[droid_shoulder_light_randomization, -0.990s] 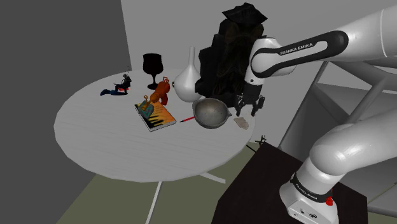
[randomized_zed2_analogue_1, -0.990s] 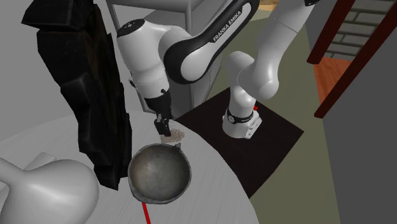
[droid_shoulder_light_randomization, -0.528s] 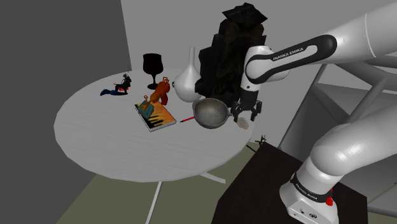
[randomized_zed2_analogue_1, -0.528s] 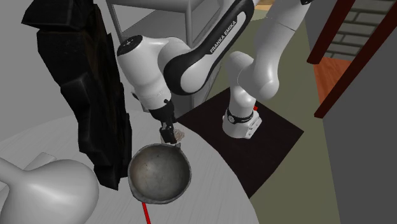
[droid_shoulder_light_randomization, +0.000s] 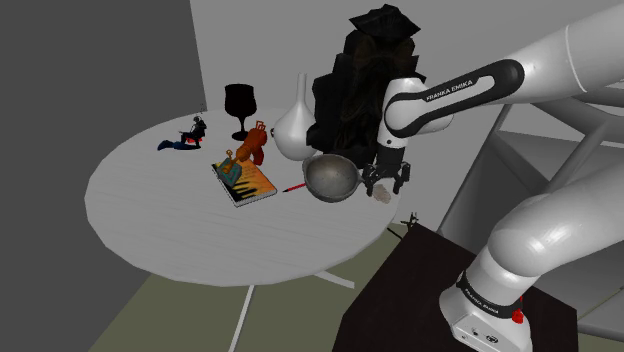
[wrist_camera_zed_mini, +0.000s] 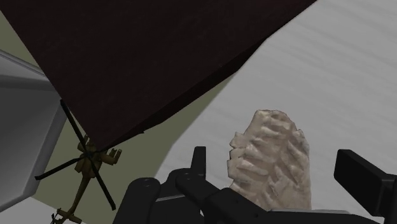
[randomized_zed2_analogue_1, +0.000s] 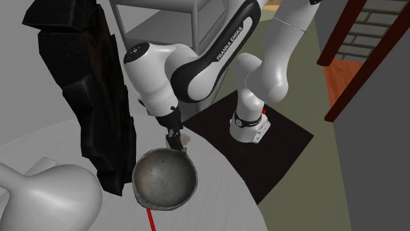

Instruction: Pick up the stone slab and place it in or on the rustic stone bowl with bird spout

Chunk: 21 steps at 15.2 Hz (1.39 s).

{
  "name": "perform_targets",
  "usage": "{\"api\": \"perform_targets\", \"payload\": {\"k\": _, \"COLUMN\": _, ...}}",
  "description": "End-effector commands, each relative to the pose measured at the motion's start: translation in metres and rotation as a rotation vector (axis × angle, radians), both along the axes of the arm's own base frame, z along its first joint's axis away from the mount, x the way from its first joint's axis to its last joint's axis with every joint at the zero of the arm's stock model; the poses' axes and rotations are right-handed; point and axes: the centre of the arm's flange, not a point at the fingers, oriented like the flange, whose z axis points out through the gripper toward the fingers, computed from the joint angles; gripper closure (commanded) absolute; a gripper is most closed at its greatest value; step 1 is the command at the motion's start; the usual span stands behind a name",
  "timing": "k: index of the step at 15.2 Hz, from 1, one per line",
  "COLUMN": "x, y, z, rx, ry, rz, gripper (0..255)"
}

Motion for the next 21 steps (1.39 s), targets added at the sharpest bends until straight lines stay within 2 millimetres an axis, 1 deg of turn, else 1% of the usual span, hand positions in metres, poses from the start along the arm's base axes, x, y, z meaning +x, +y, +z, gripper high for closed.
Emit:
{"api": "perform_targets", "payload": {"k": 1, "x": 0.0, "y": 0.0, "z": 0.0, "rx": 0.0, "ry": 0.0, "rz": 0.0, "gripper": 0}}
{"api": "perform_targets", "payload": {"k": 2, "x": 0.0, "y": 0.0, "z": 0.0, "rx": 0.0, "ry": 0.0, "rz": 0.0, "gripper": 255}}
{"api": "perform_targets", "payload": {"k": 11, "x": 0.0, "y": 0.0, "z": 0.0, "rx": 0.0, "ry": 0.0, "rz": 0.0, "gripper": 255}}
{"api": "perform_targets", "payload": {"k": 21, "x": 0.0, "y": 0.0, "z": 0.053, "rx": 0.0, "ry": 0.0, "rz": 0.0, "gripper": 255}}
